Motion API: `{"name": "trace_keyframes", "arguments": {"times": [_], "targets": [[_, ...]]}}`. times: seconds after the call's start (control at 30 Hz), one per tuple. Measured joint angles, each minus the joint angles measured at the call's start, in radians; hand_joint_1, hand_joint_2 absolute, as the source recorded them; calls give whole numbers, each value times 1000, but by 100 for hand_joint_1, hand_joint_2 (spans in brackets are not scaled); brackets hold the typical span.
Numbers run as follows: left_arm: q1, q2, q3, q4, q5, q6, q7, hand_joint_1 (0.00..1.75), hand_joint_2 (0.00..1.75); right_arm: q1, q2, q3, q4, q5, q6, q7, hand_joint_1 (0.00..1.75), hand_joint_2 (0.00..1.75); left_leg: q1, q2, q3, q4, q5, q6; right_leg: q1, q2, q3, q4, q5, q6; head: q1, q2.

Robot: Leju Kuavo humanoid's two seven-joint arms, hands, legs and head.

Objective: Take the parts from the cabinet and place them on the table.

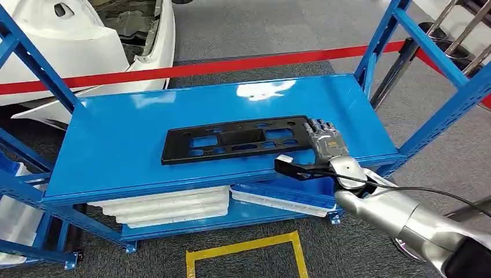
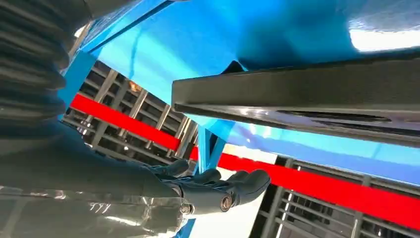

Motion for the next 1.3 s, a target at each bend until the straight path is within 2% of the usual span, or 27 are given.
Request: {"name": "trace_keyframes", "arguments": {"times": [0.67,1.0,1.13,1.3], "targets": [[1,0,0,0,-6,9,2,0,0,-41,4,0,32,2,-15,-19,0,175,0,0,0,0,0,0,0,0,1,0,0,0,0,0],[-4,0,0,0,-21,-3,-1,0,0,-56,18,2,31,31,-76,-43,0,175,0,0,0,0,0,0,0,0,1,0,0,0,0,0],[-8,0,0,0,-21,-6,-1,0,0,-64,25,2,22,36,-80,-44,0,175,0,0,0,0,0,0,0,0,1,0,0,0,0,0],[-9,0,0,0,-21,-6,-1,0,0,-64,34,2,-2,46,-157,-68,0,175,0,0,0,0,1,0,0,0,1,0,0,0,0,0]]}}
